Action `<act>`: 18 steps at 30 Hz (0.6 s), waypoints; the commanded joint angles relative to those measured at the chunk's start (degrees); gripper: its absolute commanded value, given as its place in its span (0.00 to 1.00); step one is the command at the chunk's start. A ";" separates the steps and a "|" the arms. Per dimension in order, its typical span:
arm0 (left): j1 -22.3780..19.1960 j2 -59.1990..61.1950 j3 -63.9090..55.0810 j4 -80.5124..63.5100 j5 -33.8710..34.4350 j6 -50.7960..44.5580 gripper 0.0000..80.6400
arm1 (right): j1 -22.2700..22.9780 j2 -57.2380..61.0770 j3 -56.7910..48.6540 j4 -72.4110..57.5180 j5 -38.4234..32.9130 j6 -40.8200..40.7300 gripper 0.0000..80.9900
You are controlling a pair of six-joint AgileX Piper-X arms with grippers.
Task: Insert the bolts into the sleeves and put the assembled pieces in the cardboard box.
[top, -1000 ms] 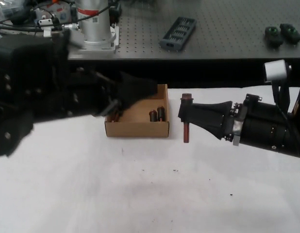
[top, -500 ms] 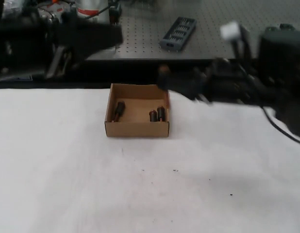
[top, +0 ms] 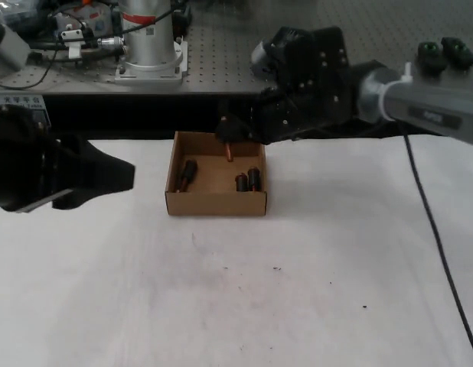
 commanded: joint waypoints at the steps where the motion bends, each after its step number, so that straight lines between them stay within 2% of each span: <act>1: 0.07 -2.88 -0.22 2.99 -7.95 0.92 0.35 | -0.05 -0.84 -1.31 0.66 2.64 -0.06 0.02; 5: 0.07 -6.67 0.03 6.68 -15.98 0.92 0.35 | 0.15 0.34 -3.28 4.95 3.27 -0.21 0.02; 10: 0.07 -10.54 1.32 5.39 -17.60 1.05 0.35 | 0.97 0.34 -3.41 5.91 0.33 -2.70 0.00; 11: 0.07 -10.74 1.48 5.40 -17.60 1.05 0.35 | 1.31 0.34 -3.42 5.91 -0.11 -2.73 0.03; 14: 0.07 -10.73 1.79 5.55 -17.60 1.05 0.35 | 2.35 0.34 -3.42 5.91 -1.14 -2.45 0.17; 18: 0.07 -10.73 1.87 5.56 -17.45 1.05 0.35 | 3.41 0.34 -3.42 5.91 -3.16 -2.34 0.48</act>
